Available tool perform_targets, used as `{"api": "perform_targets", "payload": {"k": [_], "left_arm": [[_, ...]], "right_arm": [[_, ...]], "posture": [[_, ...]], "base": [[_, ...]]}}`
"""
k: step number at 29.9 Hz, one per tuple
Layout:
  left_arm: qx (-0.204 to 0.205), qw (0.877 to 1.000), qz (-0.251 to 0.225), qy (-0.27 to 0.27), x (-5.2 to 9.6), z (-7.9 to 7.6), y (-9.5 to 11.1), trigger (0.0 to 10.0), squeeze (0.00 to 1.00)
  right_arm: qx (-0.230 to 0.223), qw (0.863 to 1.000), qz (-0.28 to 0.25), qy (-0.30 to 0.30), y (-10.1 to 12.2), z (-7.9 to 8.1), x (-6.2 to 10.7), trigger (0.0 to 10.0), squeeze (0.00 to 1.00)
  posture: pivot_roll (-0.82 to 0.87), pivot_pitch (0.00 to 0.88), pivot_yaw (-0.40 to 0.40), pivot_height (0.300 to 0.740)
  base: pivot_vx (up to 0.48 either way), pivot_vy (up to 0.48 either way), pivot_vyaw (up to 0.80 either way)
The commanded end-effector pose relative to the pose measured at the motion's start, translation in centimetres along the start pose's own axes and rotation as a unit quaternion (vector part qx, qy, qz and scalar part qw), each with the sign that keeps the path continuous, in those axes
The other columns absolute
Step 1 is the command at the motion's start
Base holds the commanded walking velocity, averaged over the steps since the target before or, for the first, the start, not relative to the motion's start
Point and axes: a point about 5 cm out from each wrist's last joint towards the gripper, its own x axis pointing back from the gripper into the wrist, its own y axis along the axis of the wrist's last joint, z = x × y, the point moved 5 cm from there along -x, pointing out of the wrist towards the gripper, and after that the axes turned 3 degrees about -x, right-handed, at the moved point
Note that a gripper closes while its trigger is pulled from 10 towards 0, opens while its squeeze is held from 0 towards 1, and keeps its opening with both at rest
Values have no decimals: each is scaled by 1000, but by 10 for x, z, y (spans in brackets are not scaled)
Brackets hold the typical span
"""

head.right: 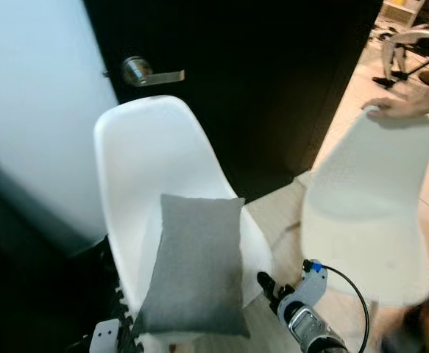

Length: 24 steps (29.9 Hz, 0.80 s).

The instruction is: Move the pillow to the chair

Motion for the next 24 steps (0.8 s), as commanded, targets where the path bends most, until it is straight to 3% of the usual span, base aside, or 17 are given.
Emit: {"api": "perform_targets", "payload": {"k": [1,12,24], "left_arm": [[4,998,55,3,7,2,-33,10000,0],[0,999,54,0,6,1,-32,10000,0],[10,999,47,2,5,1,-27,10000,0]], "right_arm": [[9,999,17,-28,-12,-14,5,10000,0],[23,997,32,-62,-21,-28,10,10000,0],[44,996,42,-65,-23,-28,9,10000,0]], "posture": [[-9,72,-46,698],[-15,76,-39,698],[-15,75,-43,698]], "base": [[-326,0,0],[-321,0,0],[-49,0,-754]]}}
